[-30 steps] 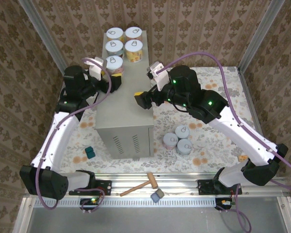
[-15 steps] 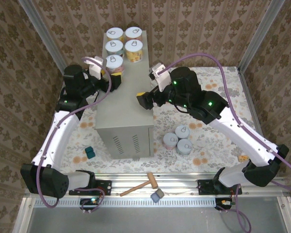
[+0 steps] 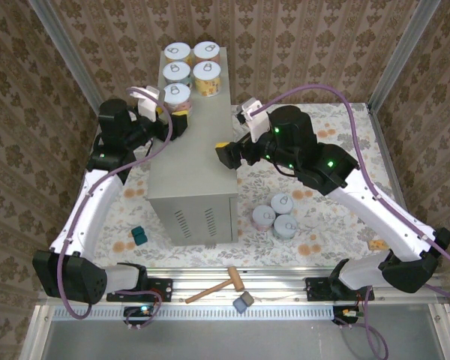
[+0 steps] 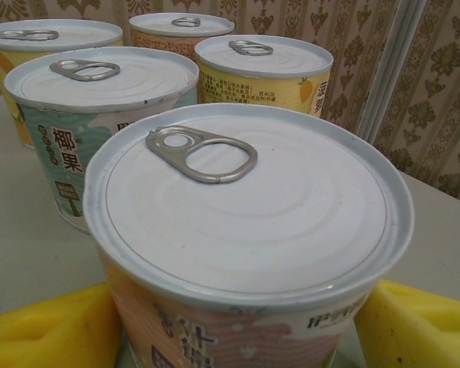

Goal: Place and organize the canned foods onto the counter

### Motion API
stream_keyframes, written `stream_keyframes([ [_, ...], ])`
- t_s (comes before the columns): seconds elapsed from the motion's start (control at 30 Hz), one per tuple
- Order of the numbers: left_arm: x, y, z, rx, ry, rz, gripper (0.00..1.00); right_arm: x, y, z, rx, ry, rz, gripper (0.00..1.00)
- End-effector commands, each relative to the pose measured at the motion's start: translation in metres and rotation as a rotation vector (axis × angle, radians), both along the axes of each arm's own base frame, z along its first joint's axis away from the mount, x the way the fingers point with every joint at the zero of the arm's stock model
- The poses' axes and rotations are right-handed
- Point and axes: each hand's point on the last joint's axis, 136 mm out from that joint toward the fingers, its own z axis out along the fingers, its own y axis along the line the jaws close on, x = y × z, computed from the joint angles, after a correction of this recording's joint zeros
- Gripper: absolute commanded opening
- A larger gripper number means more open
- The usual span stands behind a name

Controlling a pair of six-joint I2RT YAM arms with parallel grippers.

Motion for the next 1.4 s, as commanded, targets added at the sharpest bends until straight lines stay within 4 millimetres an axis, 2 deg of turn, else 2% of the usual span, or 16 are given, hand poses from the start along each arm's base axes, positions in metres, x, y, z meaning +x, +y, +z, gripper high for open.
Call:
stream_keyframes([
  [0.0,0.0074,0.0007,-0.0039,-0.019,0.032,-0.001,0.77,0.0001,-0.0097,0.0111,0.034,-0.026,-0.036,1.00],
  [1.23,0.0109,0.0046,-0.0076,-0.017,0.040,0.014,0.82,-0.0027,-0.0158,0.0062,0.042,-0.015,-0.049,1.00],
  [1.37,0.0079,0.0049,-0.0038,-0.023,0.036,0.012,0.88,-0.0022,-0.0164,0.0040,0.038,-0.012,-0.050,1.00],
])
